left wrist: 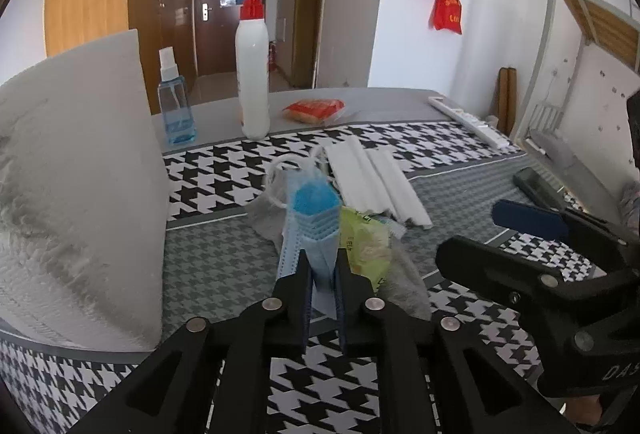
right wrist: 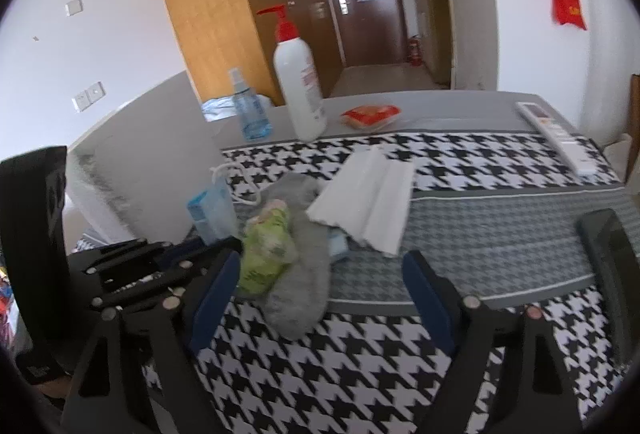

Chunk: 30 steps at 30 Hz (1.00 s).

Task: Organize soft objects
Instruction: 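Move the left gripper down around the blue face mask, then close the left gripper on the blue mask while the right gripper grasps the green-wrapped bag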

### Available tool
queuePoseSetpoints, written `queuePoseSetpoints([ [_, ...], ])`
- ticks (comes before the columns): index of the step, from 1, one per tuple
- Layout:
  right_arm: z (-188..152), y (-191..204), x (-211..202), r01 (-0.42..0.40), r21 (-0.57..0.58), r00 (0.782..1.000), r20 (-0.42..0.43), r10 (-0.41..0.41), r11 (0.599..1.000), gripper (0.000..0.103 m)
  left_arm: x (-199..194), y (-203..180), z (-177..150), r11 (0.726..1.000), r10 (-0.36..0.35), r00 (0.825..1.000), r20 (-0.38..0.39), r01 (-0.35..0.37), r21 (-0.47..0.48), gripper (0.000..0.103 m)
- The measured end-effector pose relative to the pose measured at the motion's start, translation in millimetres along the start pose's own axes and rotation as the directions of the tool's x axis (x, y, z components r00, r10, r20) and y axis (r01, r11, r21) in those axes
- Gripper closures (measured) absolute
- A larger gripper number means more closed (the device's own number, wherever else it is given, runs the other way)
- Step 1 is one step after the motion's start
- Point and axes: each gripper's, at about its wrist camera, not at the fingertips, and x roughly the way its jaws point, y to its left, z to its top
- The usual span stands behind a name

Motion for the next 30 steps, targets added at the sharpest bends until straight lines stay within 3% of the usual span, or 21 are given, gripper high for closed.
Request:
queuePoseSetpoints([
  [1,0.2,1.6,1.5,-0.004,-0.005,1.000,-0.003,0.004,1.000,0.020,-0.5,1.0,-0.1,1.000,-0.001,1.000,-0.001,0.001,-0.003,0.089],
  [6,3.1,7.6,8.1,-0.032,-0.023,0.999,-0.021,0.031,0.999,0.025,-5.1,7.3,-2.8,1.000,0.012,1.000,0.010,-0.012,-0.018,0.062],
  [10,5.4,12.7,16.2,-0.051,-0.036,0.997,-0.054,0.049,0.998,0.037,-7.3,11.3,-5.6,1.000,0.014,1.000,0.010,-0.014,-0.019,0.060],
  [15,8.8,20.3,28.1,-0.078,-0.038,0.993,-0.097,0.074,0.996,0.044,-10.7,11.4,-8.4,1.000,0.018,1.000,0.012,-0.017,-0.006,0.049],
  [30,13.4,29.2,50.3,-0.129,-0.055,0.973,-0.201,0.115,0.990,0.079,-9.2,11.6,-11.4,1.000,0.029,1.000,0.005,-0.029,0.012,0.048],
])
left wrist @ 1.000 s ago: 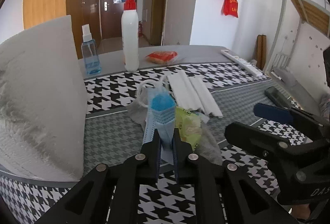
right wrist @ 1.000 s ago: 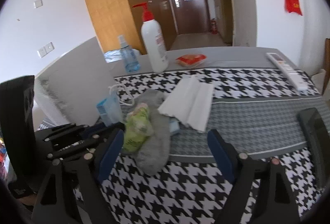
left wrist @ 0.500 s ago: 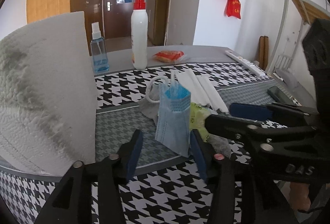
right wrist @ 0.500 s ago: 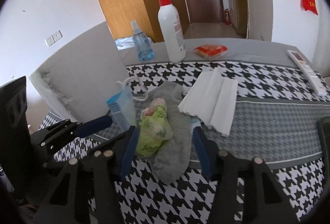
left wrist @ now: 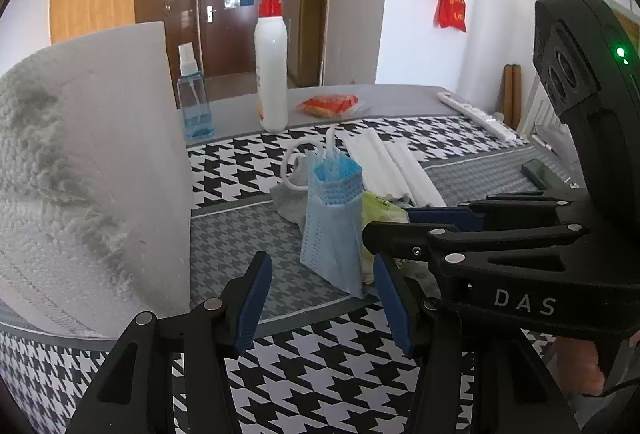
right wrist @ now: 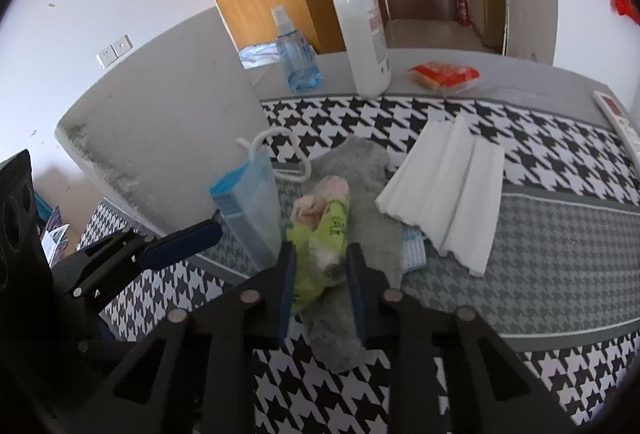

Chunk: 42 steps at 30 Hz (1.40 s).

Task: Organize soft objects
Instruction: 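Close the left gripper on the blue mask while the right gripper grasps the green-wrapped bag, then lift the mask with the left gripper while the right gripper lifts the green bag toward the box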

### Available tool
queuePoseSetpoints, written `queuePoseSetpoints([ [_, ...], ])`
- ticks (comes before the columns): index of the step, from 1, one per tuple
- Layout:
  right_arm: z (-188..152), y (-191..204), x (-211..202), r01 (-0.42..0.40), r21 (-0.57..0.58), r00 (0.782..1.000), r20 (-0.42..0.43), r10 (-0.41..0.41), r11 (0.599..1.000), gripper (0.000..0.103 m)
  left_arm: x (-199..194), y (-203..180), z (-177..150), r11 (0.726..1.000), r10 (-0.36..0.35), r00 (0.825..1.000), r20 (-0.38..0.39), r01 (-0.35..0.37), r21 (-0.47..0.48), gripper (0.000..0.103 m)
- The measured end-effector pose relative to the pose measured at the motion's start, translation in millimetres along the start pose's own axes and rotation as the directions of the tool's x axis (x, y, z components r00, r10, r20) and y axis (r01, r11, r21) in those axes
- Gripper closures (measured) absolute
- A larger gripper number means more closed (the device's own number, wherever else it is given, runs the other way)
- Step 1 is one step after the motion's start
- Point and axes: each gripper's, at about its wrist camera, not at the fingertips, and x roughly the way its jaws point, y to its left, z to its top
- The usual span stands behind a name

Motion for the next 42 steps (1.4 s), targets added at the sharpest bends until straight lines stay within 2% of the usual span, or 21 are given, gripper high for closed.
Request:
queuePoseSetpoints([
  [3,-0.9,1.2,-4.4,0.011,-0.006,1.000,0.012,-0.011,1.000,0.086,0.8,-2.1,1.0,1.000,0.001,1.000,0.001,-0.001,0.006,0.048],
  [8,-1.6,6.3,-21.9,0.030,-0.027,0.998,0.063,-0.028,0.999,0.086,0.7,-0.9,3.8,1.000,0.010,1.000,0.009,-0.010,-0.008,0.048],
  [11,-1.6,4.8,-34.0,0.070,-0.024,0.993,0.095,-0.068,0.997,0.086,1.8,-0.3,5.5,1.000,0.010,1.000,0.008,-0.010,-0.022,0.048],
  [17,-5.5,-2.4,-47.3,0.084,-0.002,0.989,0.124,-0.083,0.996,0.086,1.0,2.7,7.9,0.997,0.035,0.999,0.027,-0.033,-0.066,0.048],
  [19,-6.3,-3.7,-50.7,0.087,0.005,0.987,0.132,-0.087,0.996,0.086,2.6,1.8,8.2,0.997,0.029,0.999,0.024,-0.027,-0.073,0.051],
  [21,-8.2,-4.1,-52.4,0.092,0.007,0.986,0.136,-0.092,0.996,0.086,5.9,-0.3,8.6,0.997,0.030,0.999,0.011,-0.029,-0.071,0.064],
  [23,-10.6,-5.3,-54.8,0.091,0.007,0.986,0.143,-0.091,0.996,0.086,8.7,-1.4,8.2,0.997,0.024,1.000,0.002,-0.024,-0.071,0.067],
  [26,-14.3,-6.6,-58.4,0.097,0.012,0.984,0.151,-0.097,0.995,0.086,13.2,-2.5,7.3,0.997,0.024,1.000,-0.016,-0.025,-0.076,0.078],
  [33,-25.4,-10.7,-68.8,0.101,0.032,0.980,0.170,-0.105,0.994,0.086,17.2,-8.1,4.9,0.997,0.030,0.999,-0.034,-0.032,-0.066,0.092],
  [38,-33.2,-13.9,-74.5,0.105,0.047,0.977,0.179,-0.112,0.993,0.086,18.9,-8.5,8.2,0.998,0.032,0.999,-0.034,-0.034,-0.060,0.098],
  [42,-37.2,-18.6,-80.8,0.112,0.065,0.974,0.192,-0.123,0.992,0.086,8.1,-9.4,16.3,0.999,0.026,0.999,0.021,-0.025,-0.039,0.099],
])
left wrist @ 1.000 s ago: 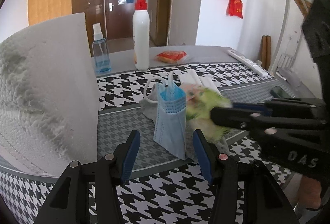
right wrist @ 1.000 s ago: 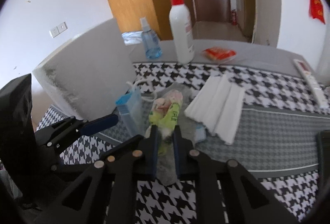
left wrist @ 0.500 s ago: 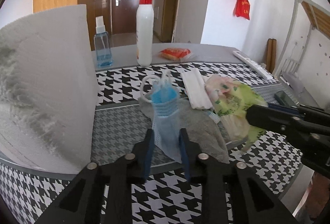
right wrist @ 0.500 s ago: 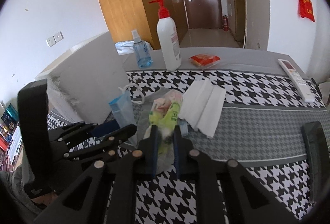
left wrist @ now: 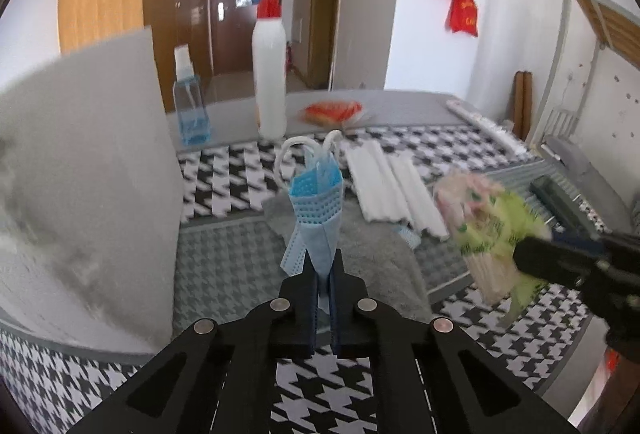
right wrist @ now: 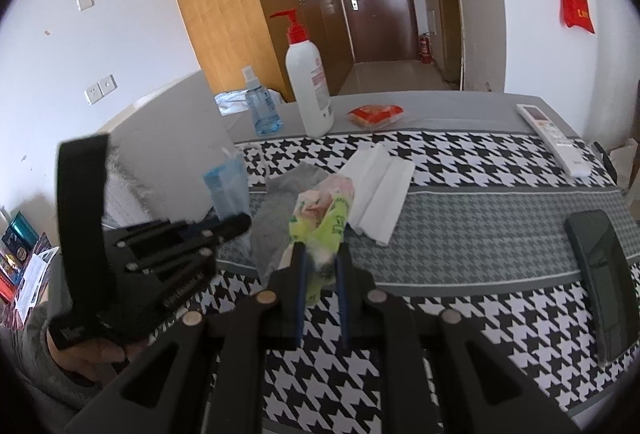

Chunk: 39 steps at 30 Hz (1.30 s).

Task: Organize soft objects
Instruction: 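Lift the mask with the left gripper while the right gripper lifts the green bag toward the box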

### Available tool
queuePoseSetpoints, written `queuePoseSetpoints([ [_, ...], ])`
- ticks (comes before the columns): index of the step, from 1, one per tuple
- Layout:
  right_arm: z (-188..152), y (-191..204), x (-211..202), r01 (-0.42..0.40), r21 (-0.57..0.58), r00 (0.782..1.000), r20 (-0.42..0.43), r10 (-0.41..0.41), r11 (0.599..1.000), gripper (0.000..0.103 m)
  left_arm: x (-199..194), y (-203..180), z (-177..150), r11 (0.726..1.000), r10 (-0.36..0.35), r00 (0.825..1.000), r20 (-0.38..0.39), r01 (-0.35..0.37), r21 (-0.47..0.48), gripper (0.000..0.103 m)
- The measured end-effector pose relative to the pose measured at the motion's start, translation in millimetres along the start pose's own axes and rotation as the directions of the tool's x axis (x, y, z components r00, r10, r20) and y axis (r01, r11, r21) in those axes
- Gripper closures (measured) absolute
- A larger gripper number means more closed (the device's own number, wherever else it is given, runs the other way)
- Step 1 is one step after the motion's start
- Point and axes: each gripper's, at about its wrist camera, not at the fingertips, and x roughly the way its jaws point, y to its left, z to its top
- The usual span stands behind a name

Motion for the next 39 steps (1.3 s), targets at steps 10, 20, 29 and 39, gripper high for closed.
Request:
queuePoseSetpoints([
  [10,0.7,-3.0,-14.9,0.004,0.012,0.999,0.050,-0.005,1.000,0.086,-35.0,-10.4,21.5,0.992,0.032,0.993,0.117,-0.046,0.121,0.099],
  [20,-2.8,-0.4,-24.1,0.000,0.017,0.997,0.075,-0.001,1.000,0.086,-47.5,-24.5,26.1,0.973,0.029,0.989,0.144,-0.061,0.225,0.099],
  [29,-7.3,17.1,-23.6,-0.048,-0.014,0.995,0.087,0.049,0.999,0.086,-73.3,-31.4,30.5,0.967,-0.023,0.979,0.201,-0.029,0.253,0.099],
  [39,-9.7,20.3,-19.1,-0.070,-0.002,0.994,0.084,0.070,0.998,0.086,-87.8,-42.5,41.4,0.955,-0.058,0.968,0.243,-0.017,0.297,0.099],
])
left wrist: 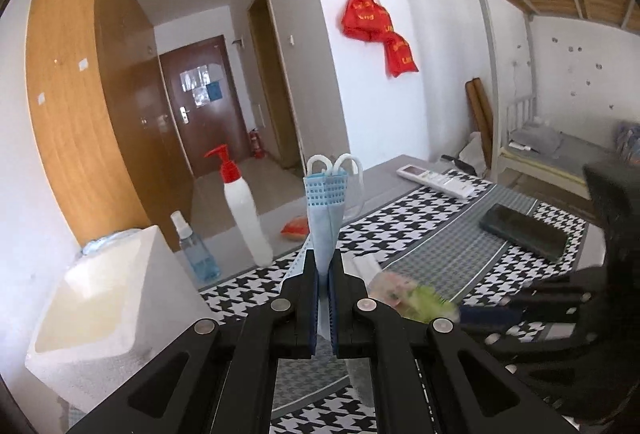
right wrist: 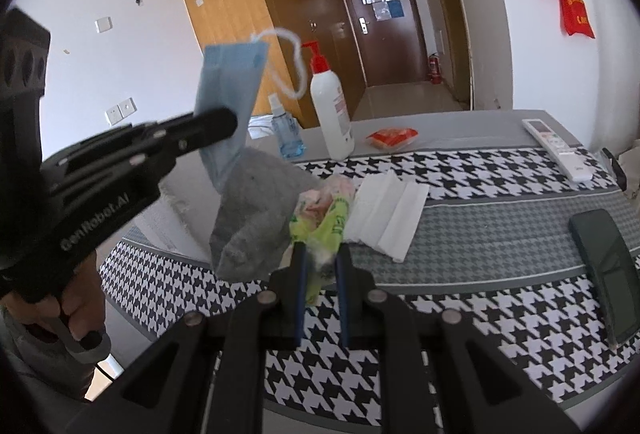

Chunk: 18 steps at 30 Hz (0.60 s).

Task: Organize soft objects
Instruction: 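Lift the mask with the left gripper while the right gripper lifts the green bag toward the box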

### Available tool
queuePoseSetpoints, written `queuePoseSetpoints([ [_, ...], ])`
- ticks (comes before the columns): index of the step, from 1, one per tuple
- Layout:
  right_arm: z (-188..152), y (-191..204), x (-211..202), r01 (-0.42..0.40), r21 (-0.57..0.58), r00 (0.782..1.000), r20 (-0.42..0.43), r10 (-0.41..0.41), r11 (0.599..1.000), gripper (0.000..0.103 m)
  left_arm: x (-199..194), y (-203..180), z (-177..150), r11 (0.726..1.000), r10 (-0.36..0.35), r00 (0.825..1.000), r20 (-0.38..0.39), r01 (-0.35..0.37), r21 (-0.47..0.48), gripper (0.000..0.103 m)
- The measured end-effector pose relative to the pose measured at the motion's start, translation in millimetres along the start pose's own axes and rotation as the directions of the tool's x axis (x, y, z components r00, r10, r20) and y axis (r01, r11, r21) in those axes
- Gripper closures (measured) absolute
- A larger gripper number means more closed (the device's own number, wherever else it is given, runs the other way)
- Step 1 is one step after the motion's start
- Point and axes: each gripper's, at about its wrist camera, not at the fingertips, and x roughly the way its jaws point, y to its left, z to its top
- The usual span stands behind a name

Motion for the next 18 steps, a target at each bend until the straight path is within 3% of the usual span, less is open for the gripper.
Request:
queuePoseSetpoints([
  [10,-13.0,-7.0,12.4,0.015,0.025,0.999,-0.049,-0.013,1.000,0.086,-2.5,5.5,2.8,0.999,-0.013,1.000,0.005,0.013,-0.032,0.099],
  [18,-12.0,-13.0,-6.0,0.052,0.041,0.999,-0.009,-0.052,0.998,0.086,-2.0,7.4,4.1,1.000,0.016,1.000,0.015,-0.015,-0.015,0.099],
])
